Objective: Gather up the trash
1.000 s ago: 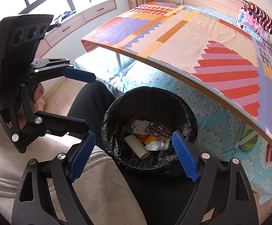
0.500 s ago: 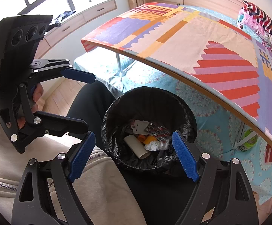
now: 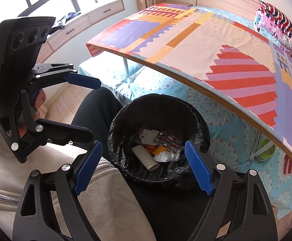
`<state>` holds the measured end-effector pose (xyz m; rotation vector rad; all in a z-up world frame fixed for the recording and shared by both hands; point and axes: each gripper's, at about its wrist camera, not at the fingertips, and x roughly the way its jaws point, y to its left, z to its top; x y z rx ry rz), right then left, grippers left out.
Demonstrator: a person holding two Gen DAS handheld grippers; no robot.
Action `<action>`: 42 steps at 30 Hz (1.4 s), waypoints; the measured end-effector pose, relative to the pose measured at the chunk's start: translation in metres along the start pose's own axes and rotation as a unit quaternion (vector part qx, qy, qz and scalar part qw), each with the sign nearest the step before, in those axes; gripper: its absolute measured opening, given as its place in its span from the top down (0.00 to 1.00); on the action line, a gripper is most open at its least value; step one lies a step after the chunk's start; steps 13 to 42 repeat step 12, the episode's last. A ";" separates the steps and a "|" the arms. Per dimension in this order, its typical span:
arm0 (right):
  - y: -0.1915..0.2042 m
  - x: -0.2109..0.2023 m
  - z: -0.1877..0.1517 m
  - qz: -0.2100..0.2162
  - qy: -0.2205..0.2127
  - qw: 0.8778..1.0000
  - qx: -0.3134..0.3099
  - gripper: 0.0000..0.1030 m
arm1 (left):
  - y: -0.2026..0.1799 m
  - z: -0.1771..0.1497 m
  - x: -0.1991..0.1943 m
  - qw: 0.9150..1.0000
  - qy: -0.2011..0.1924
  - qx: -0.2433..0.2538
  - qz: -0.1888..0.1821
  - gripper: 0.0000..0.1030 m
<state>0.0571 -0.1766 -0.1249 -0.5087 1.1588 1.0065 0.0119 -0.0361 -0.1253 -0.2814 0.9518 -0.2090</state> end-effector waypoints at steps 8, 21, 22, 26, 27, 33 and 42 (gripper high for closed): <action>-0.002 -0.002 0.000 -0.003 -0.001 1.000 0.002 0.18 | 0.000 0.000 -0.002 1.000 0.000 0.000 0.002 0.08; -0.001 -0.003 0.001 -0.002 -0.002 1.000 -0.001 0.18 | 0.001 0.000 -0.002 1.000 0.000 0.000 0.003 0.08; -0.001 -0.003 0.001 -0.002 -0.002 1.000 -0.001 0.18 | 0.001 0.000 -0.002 1.000 0.000 0.000 0.003 0.08; -0.001 -0.003 0.001 -0.002 -0.002 1.000 -0.001 0.18 | 0.001 0.000 -0.002 1.000 0.000 0.000 0.003 0.08; -0.001 -0.003 0.001 -0.002 -0.002 1.000 -0.001 0.18 | 0.001 0.000 -0.002 1.000 0.000 0.000 0.003 0.08; -0.001 -0.003 0.001 -0.002 -0.002 1.000 -0.001 0.18 | 0.001 0.000 -0.002 1.000 0.000 0.000 0.003 0.08; -0.001 -0.003 0.001 -0.002 -0.002 1.000 -0.001 0.18 | 0.001 0.000 -0.002 1.000 0.000 0.000 0.003 0.08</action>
